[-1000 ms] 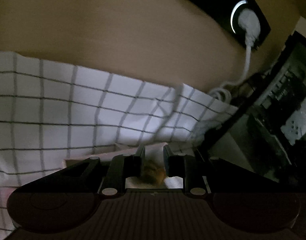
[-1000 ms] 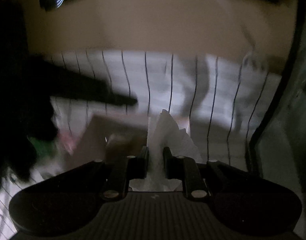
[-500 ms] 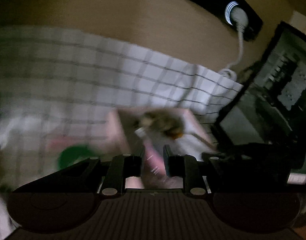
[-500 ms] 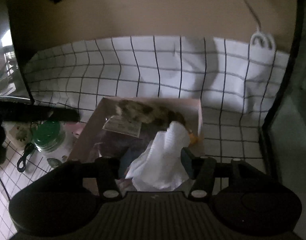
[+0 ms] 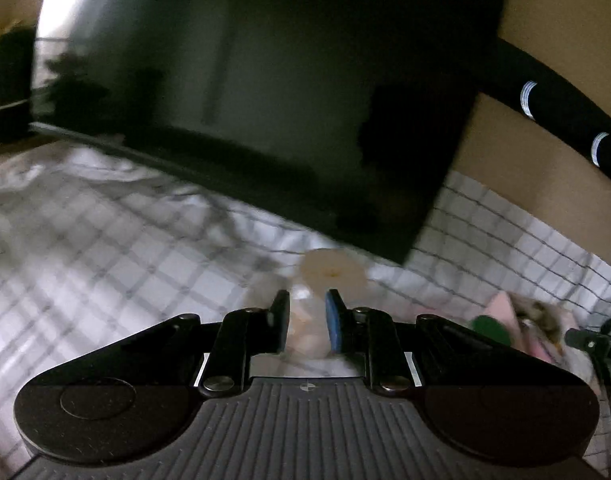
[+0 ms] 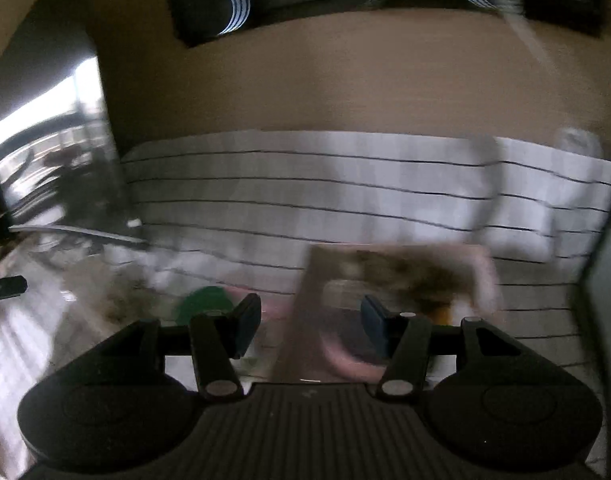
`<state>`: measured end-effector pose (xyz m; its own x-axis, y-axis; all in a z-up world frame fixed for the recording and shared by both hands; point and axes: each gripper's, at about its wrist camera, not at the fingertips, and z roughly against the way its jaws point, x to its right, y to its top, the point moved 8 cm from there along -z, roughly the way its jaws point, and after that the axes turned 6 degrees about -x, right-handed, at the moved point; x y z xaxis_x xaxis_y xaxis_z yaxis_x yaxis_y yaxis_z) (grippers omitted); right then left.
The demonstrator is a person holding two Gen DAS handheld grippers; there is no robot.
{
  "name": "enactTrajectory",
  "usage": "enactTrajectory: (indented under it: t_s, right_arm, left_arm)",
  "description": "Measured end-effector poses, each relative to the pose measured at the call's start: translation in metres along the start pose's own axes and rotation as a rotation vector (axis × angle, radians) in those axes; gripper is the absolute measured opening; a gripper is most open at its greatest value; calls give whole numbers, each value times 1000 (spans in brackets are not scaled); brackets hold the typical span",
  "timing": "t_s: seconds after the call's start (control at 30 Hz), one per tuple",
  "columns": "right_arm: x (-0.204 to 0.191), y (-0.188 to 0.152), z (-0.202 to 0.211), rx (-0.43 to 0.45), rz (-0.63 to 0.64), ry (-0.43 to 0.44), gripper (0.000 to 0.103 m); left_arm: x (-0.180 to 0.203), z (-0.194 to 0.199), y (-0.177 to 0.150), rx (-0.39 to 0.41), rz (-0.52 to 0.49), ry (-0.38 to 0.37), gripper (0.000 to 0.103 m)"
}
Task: Organize soft objects
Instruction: 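Move both open tools back toward the items beside the clear jar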
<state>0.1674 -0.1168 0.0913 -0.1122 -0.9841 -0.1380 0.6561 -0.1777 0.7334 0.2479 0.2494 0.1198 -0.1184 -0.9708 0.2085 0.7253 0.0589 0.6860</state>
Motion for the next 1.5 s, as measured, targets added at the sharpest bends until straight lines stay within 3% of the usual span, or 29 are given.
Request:
enactTrajectory:
  t_s: [0.07,0.23,0.37,0.43,0.5,0.6,0.7,0.8,0.97,1.07,1.17,1.23,1.27,1.3,1.5]
  right_arm:
    - [-34,-4,-10,-14,61,64,55]
    - [-113,-26,-50,-103,215,149,55]
    - [-157,-27,-68,-131,363,169,54]
    - [-178,-25,-74,-149,485,220,53]
    - [-197,-20,-85,-187,593,257,44]
    - [-215,-13,-111,-236,616,242,36]
    - [-224,-14,-150,-264,626,173,30]
    - [-225,-21,-178,-268,630,127,30]
    - [-217,-32,-200,-255,598,150,30]
    - [-209,-33,-206,-251,545,181,29]
    - [-202,-34,-205,-240,492,209,17]
    - [-196,-36,-201,-238,465,198,15]
    - [-192,-38,-198,-238,452,189,5]
    - [-189,-40,-193,-231,459,167,3]
    - [-178,-49,-158,-227,425,171,3]
  left_arm:
    - [-18,6,-7,-16,4,34,22]
    - [-44,-1,-41,-100,41,11,22]
    - [-46,-11,-67,-148,59,-57,22]
    - [-45,-17,-73,-152,73,-94,22]
    - [-38,-23,-75,-151,79,-138,22]
    - [-23,-36,-74,-166,57,-203,22]
    - [-16,-47,-72,-180,30,-224,22]
    - [-21,-57,-72,-188,39,-203,22]
    - [-13,-75,-60,-198,13,-250,22]
    - [1,-87,-53,-221,-31,-234,22]
    - [17,-98,-52,-260,-72,-245,22]
    - [26,-107,-56,-294,-97,-258,22]
    - [31,-112,-58,-311,-105,-261,22]
    - [33,-114,-61,-322,-108,-263,22]
    - [37,-127,-65,-334,-75,-267,22]
